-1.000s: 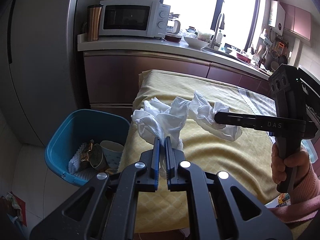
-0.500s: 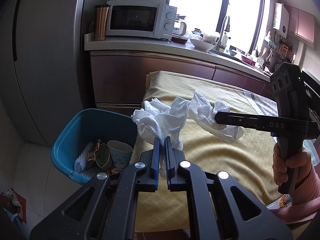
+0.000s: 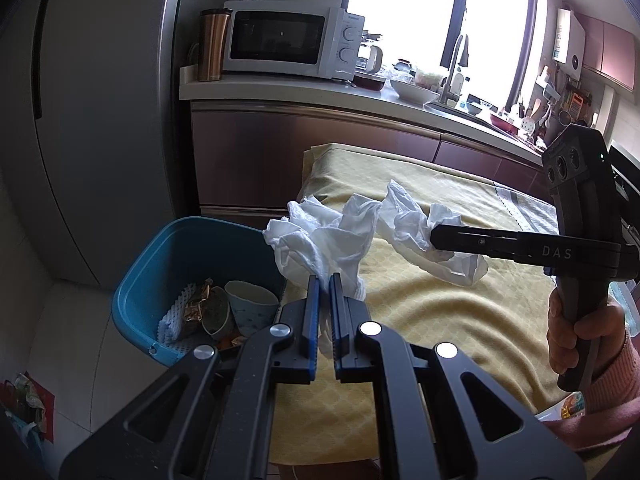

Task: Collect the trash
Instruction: 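Lift both held tissues and carry them toward the blue bin, then lower both held tissues over the blue bin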

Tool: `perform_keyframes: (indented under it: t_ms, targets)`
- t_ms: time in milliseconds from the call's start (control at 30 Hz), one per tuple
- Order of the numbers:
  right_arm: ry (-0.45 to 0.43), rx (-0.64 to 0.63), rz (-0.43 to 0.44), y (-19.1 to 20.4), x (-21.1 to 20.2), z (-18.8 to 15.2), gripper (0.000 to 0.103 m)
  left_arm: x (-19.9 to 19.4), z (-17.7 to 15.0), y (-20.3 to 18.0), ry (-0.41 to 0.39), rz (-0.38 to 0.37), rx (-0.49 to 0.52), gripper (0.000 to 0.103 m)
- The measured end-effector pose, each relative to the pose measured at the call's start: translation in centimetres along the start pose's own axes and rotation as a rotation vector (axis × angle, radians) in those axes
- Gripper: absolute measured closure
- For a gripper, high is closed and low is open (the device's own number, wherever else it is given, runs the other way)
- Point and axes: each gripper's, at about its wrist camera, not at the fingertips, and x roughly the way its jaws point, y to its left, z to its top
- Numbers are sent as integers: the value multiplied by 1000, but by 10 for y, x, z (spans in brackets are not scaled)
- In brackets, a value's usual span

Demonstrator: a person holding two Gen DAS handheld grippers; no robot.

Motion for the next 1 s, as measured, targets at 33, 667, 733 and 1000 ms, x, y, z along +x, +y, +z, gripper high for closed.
perform_keyframes:
  t_ms: [33, 667, 733, 1000]
  targets:
    - [1, 0, 2, 0, 1, 0, 90, 0, 0, 0, 0, 1, -1, 97]
    - [7, -12, 14, 4, 8, 4, 90, -3, 1, 10, -11, 28, -22, 97]
    - [8, -13, 17, 5, 9, 4, 90, -3, 2, 11, -11, 29, -25, 97]
    - [10, -19, 20, 8, 12, 5, 90, -4, 1, 15, -10, 35, -30, 97]
